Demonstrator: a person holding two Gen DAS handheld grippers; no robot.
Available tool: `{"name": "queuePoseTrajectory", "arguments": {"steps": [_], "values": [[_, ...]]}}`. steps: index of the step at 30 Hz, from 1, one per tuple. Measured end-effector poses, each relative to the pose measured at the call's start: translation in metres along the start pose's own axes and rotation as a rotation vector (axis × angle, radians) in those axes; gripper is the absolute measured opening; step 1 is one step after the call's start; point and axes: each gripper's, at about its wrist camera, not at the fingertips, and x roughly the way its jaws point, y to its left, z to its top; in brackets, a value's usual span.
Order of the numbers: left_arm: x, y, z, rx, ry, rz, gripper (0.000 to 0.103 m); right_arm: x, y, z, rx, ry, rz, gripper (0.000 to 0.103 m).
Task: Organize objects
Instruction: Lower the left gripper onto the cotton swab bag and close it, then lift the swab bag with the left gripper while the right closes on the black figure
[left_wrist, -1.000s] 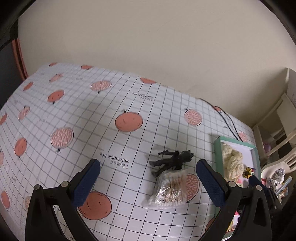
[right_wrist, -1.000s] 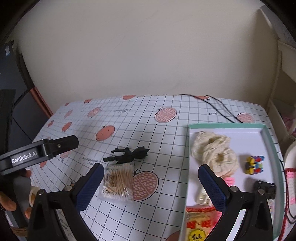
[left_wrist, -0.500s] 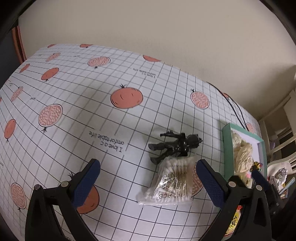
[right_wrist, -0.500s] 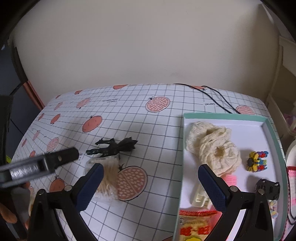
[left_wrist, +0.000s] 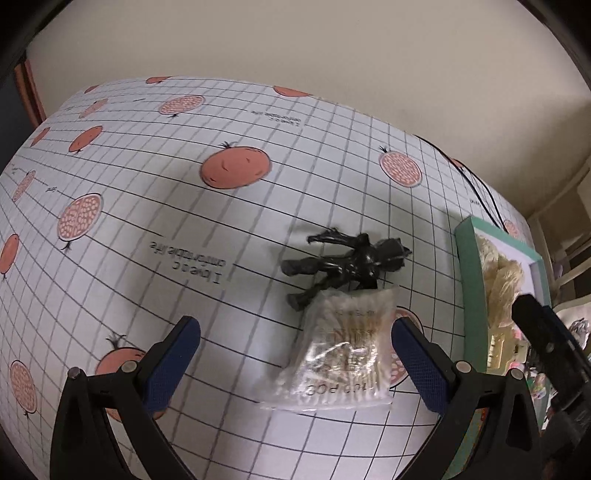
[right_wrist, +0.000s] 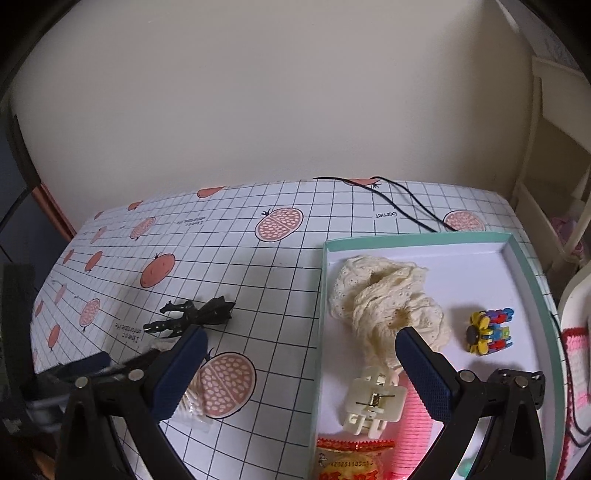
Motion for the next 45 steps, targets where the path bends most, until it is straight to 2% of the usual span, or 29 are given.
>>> {"name": "queuePoseTrajectory", "arguments": {"steps": [8, 11, 13, 17, 19, 23, 25, 27, 34, 38, 45], "values": [[0.014, -0.012, -0.007, 0.014, 0.021, 0.028, 0.103, 0.004, 0.006, 0.001, -0.014, 0.000, 0.007, 0.103], [0.014, -0.011, -0.006, 0.014, 0.023, 0.040, 0.100, 0.006, 0.008, 0.001, -0.012, 0.004, 0.014, 0.103], [0.017, -0.010, -0.005, 0.005, 0.027, 0.034, 0.093, 0.007, 0.010, 0.000, -0.016, 0.007, 0.015, 0.103], [0.018, -0.008, -0.005, -0.002, 0.037, 0.028, 0.086, 0.009, 0.015, 0.001, -0.022, 0.012, 0.017, 0.103], [0.019, -0.007, -0.005, -0.007, 0.047, 0.020, 0.074, 0.011, 0.018, 0.001, -0.024, 0.017, 0.020, 0.103], [0.018, -0.003, -0.003, -0.027, 0.058, -0.001, 0.062, 0.016, 0.028, 0.003, -0.035, 0.030, 0.024, 0.103], [0.018, 0.001, -0.003, -0.037, 0.064, -0.005, 0.051, 0.019, 0.033, 0.004, -0.038, 0.036, 0.030, 0.103], [0.016, 0.003, -0.002, -0.048, 0.065, -0.008, 0.048, 0.022, 0.040, 0.006, -0.051, 0.042, 0.034, 0.103], [0.010, 0.030, 0.006, -0.135, 0.050, -0.003, 0.042, 0.042, 0.064, 0.010, -0.113, 0.076, 0.034, 0.103], [0.009, 0.052, 0.010, -0.223, 0.040, 0.011, 0.041, 0.054, 0.075, 0.013, -0.141, 0.098, 0.033, 0.103], [-0.008, 0.094, 0.017, -0.368, -0.035, 0.052, 0.040, 0.074, 0.097, 0.012, -0.272, 0.148, 0.018, 0.103]]}}
